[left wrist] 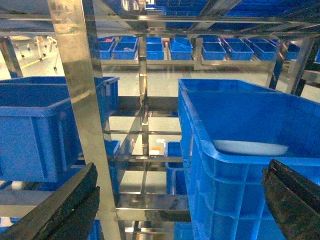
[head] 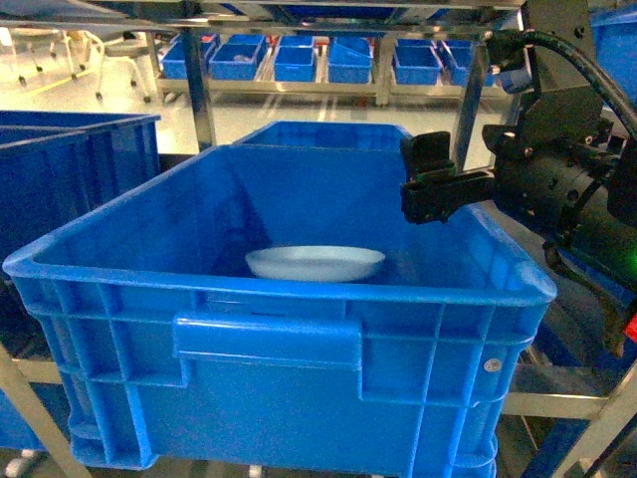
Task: Place blue tray on left shelf second layer neatly
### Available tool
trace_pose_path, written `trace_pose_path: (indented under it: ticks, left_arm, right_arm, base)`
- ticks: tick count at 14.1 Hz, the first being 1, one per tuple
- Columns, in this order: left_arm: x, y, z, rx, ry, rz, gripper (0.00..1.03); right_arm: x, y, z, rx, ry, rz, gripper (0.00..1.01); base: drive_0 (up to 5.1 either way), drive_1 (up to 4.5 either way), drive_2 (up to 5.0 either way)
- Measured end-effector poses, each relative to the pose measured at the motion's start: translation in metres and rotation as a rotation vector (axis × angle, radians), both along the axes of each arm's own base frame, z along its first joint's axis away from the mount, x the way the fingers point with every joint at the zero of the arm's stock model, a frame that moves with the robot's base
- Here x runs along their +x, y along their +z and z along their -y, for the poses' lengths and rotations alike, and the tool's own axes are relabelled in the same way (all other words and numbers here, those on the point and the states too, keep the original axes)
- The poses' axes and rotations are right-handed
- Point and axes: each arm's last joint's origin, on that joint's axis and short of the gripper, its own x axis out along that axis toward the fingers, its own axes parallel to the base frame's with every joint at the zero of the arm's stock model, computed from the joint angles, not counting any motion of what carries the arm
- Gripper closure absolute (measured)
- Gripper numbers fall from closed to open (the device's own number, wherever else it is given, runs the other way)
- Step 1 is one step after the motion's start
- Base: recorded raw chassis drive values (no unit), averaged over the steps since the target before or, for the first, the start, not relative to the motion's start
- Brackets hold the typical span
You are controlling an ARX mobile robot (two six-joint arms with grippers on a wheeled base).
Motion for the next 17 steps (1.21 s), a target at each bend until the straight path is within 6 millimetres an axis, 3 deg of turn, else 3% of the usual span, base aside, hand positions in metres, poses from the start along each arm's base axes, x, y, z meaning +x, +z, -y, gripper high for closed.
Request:
trace_pose_path:
  ticks: [1,10,17]
  left_arm:
    - [0.0,0.0,0.0,0.0,0.0,0.0,0.05]
    - [0.0,0.0,0.0,0.0,0.0,0.0,0.05]
    - [0.0,0.0,0.0,0.0,0.0,0.0,0.05]
  right_arm:
    - [-0.005,-0.002,0.001,0.005,-0.001,-0.008,0.01]
    - [-0.067,0.013,0.012,0.029,-0.001,0.042,0.03]
    - [-0.101,0.017,0.051,0.005,-0.097,0.06,0.03]
  base:
    - [0.0,0.0,0.0]
    - [0.0,0.0,0.0]
    - [0.0,0.0,0.0]
